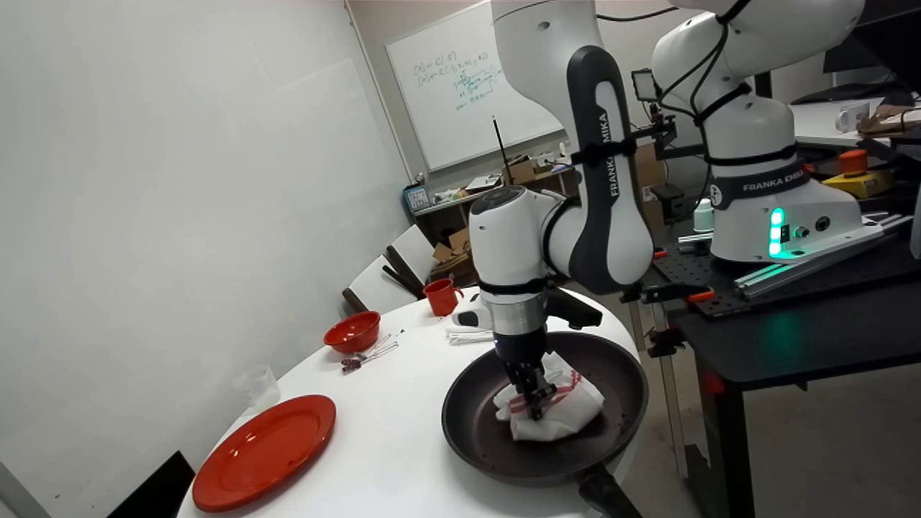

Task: Pick up the white and red towel on the left and use it to wipe the black pan

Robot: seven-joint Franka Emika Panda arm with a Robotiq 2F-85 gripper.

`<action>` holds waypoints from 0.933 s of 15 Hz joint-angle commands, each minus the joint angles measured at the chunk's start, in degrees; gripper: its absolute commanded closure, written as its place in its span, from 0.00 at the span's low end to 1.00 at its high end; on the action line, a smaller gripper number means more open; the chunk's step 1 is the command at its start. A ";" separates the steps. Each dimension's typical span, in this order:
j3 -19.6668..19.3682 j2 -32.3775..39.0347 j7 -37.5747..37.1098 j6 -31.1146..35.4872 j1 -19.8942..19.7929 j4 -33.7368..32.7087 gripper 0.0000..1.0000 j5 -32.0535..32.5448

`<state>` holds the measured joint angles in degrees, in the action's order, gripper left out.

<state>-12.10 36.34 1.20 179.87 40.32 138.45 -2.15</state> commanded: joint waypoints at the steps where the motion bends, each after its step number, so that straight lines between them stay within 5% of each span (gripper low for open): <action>1: 0.83 3.98 0.45 -5.17 -3.50 -7.29 0.95 5.41; 7: 3.68 5.60 -0.18 -10.88 -8.10 -14.60 0.95 12.04; 14: 7.04 6.73 0.55 -12.43 -7.64 -18.75 0.95 17.98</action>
<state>-7.40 40.86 1.24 169.02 32.77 123.28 13.04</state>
